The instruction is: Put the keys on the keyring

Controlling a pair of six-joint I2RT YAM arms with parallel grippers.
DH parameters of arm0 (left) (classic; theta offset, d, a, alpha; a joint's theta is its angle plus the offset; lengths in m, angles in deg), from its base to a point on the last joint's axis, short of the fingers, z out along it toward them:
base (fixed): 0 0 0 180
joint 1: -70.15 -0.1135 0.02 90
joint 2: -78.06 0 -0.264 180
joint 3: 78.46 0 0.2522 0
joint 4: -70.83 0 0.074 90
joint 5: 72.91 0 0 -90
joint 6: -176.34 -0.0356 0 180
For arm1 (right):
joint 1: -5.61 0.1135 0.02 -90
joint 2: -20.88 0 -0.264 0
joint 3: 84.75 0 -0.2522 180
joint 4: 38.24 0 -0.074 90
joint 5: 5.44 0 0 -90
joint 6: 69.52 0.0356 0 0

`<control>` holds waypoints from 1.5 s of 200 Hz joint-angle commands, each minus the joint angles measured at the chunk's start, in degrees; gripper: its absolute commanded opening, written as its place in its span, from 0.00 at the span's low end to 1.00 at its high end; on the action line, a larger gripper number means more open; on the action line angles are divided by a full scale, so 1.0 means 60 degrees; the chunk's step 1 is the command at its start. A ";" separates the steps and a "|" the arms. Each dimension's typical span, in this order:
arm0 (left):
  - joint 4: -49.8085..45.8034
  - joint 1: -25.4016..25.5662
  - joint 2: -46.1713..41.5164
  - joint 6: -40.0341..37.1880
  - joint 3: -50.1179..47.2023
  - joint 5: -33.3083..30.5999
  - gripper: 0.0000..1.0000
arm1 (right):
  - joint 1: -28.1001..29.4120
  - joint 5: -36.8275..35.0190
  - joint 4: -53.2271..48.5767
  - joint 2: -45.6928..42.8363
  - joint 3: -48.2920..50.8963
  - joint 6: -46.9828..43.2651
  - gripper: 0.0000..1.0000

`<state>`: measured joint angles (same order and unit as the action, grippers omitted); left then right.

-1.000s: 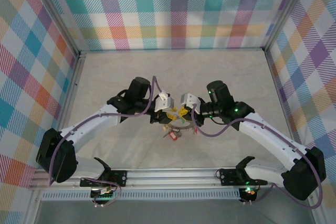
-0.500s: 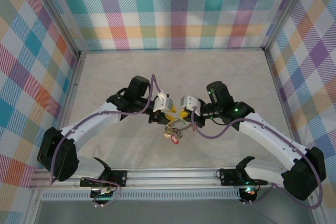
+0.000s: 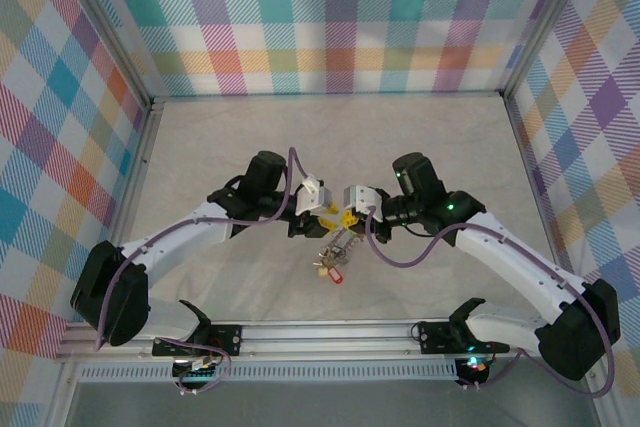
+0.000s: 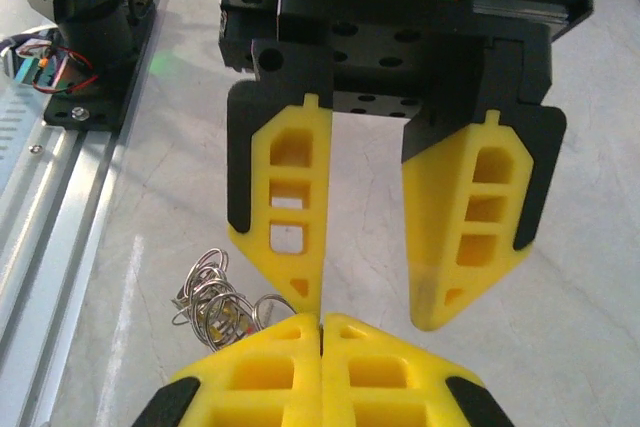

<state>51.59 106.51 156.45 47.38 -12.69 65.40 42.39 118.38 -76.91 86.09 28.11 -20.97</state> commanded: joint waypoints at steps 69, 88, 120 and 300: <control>-0.0266 0.0103 0.0120 -0.0578 0.0358 0.0724 0.33 | -0.0006 0.1043 0.0412 0.0238 -0.0521 -0.1041 0.00; -0.0296 0.0122 0.0090 -0.0602 0.0356 0.0857 0.32 | -0.0008 0.0993 0.0395 0.0274 -0.0565 -0.1047 0.00; -0.0663 0.0147 0.0127 -0.0807 0.0479 0.0880 0.26 | -0.0012 0.1019 0.0430 0.0284 -0.0565 -0.1066 0.00; -0.0411 -0.0409 -0.0425 0.0454 0.0546 0.0491 0.00 | -0.0006 0.0155 0.0150 -0.0591 0.0324 -0.1099 0.00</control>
<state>46.76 105.26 155.93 47.19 -10.22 67.63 42.39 117.99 -76.28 84.02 29.13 -26.61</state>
